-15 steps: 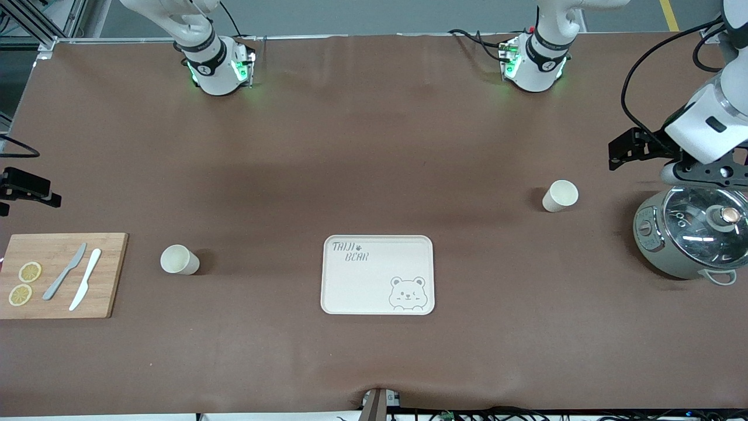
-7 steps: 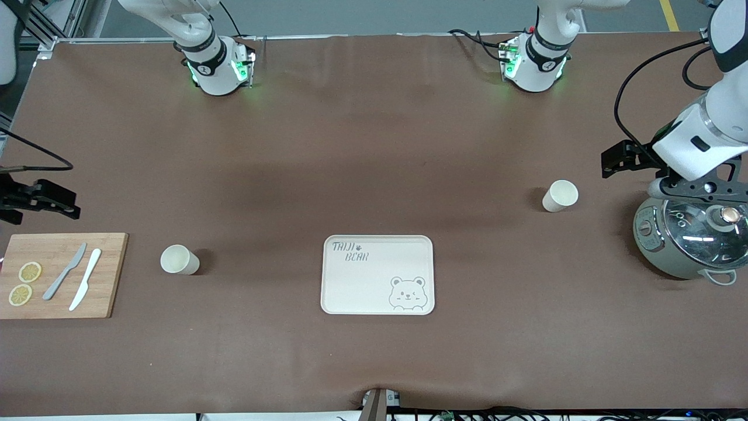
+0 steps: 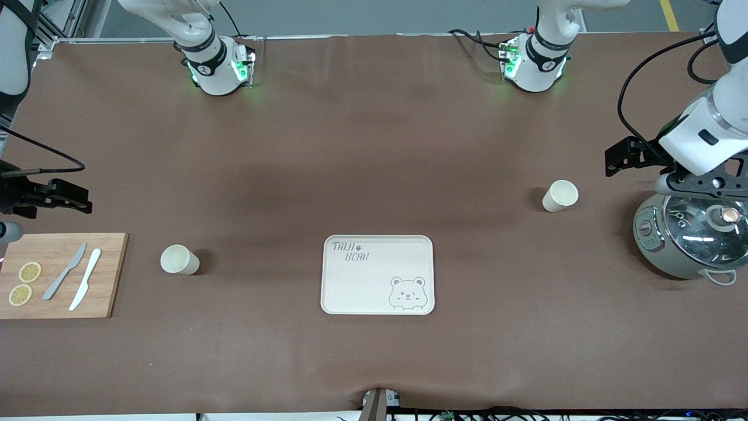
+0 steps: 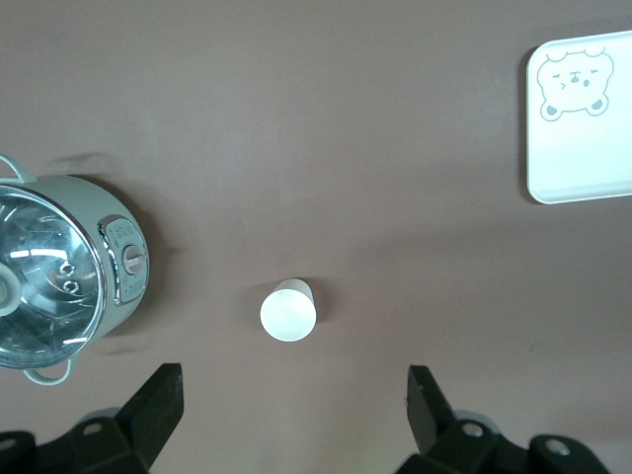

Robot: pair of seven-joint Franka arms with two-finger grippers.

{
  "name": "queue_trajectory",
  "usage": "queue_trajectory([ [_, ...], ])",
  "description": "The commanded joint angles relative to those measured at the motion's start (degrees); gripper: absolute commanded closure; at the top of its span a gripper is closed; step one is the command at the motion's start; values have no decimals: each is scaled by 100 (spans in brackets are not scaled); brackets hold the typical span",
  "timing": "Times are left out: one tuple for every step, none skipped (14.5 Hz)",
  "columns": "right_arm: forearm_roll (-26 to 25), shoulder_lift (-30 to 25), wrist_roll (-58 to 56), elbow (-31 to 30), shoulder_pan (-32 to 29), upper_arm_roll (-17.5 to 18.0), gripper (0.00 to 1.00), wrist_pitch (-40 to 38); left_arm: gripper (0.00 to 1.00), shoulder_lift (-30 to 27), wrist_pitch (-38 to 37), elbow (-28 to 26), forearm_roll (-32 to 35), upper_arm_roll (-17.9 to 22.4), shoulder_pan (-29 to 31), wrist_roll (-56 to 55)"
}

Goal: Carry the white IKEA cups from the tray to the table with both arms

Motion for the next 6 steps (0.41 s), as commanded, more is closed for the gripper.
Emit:
queue_trajectory([
  [-130, -47, 67, -79, 159, 3, 0, 139, 0, -52, -4, 26, -34, 39, -16, -72],
  [-113, -65, 67, -122, 150, 3, 0, 349, 0, -53, -4, 26, -34, 39, -16, -63],
  [-139, -74, 58, -149, 185, -5, 0, 412, 0, -96, -13, 26, -34, 47, -16, -63],
  [-130, -82, 67, -149, 185, -5, 0, 421, 0, -140, -13, 26, -34, 48, -16, -72],
  [-122, -82, 67, -149, 185, 3, 0, 413, 0, -149, -5, 26, -34, 48, -16, -81],
  [-113, -82, 67, -149, 177, 3, 0, 421, 0, -158, -13, 26, -34, 39, -16, -81],
])
